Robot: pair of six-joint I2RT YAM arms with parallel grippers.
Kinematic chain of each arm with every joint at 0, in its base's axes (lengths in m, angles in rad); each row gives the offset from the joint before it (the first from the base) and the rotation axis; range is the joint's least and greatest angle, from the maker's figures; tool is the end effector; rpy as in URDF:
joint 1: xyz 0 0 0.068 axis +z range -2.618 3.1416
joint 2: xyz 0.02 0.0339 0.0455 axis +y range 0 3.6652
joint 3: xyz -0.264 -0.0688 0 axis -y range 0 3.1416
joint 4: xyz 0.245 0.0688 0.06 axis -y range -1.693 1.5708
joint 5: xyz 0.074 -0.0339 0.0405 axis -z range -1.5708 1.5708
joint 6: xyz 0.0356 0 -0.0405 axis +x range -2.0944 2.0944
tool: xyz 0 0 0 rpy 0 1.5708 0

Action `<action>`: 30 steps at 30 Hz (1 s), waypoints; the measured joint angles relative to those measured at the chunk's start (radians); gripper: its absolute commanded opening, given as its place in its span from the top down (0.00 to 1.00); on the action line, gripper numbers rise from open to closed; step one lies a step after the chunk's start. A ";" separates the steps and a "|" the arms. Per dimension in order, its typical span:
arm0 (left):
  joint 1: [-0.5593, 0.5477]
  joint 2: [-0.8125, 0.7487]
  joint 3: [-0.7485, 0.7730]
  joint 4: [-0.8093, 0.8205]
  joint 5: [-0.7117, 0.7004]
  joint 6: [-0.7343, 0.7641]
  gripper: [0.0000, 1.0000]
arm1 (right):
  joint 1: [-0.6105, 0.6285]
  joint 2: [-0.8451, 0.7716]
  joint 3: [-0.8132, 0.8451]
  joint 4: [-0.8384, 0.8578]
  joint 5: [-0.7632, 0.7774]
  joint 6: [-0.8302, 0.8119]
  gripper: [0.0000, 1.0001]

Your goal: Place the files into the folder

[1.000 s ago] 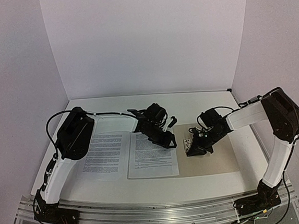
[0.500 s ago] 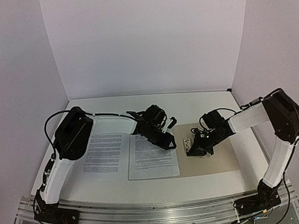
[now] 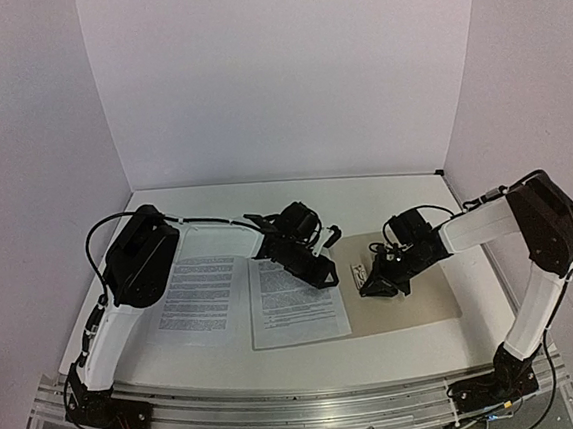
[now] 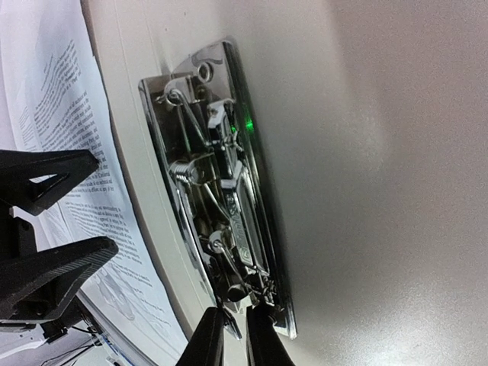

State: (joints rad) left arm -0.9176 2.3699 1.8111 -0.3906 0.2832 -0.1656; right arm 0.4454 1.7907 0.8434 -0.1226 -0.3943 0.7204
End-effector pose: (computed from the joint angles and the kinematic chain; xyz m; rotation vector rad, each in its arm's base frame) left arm 0.3031 -0.4124 0.1306 1.0855 2.4194 -0.7621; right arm 0.2835 0.1505 0.1135 0.2430 2.8041 0.8646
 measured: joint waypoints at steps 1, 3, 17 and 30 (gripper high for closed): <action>0.000 0.000 0.000 0.000 0.000 0.003 0.46 | 0.000 0.001 -0.001 0.004 -0.003 0.006 0.87; 0.000 0.000 0.000 -0.001 0.000 0.008 0.46 | -0.003 0.002 -0.008 0.016 -0.010 0.014 0.88; 0.000 0.000 -0.002 0.005 -0.020 0.020 0.46 | -0.013 0.017 -0.045 0.088 -0.044 0.039 1.00; -0.001 -0.002 -0.027 0.055 -0.056 0.067 0.46 | 0.008 -0.031 -0.104 0.170 0.008 0.208 1.00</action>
State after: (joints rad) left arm -0.9184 2.3680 1.7844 -0.3359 0.2274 -0.0986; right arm 0.4529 1.7600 0.7389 0.0473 -0.3864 0.9282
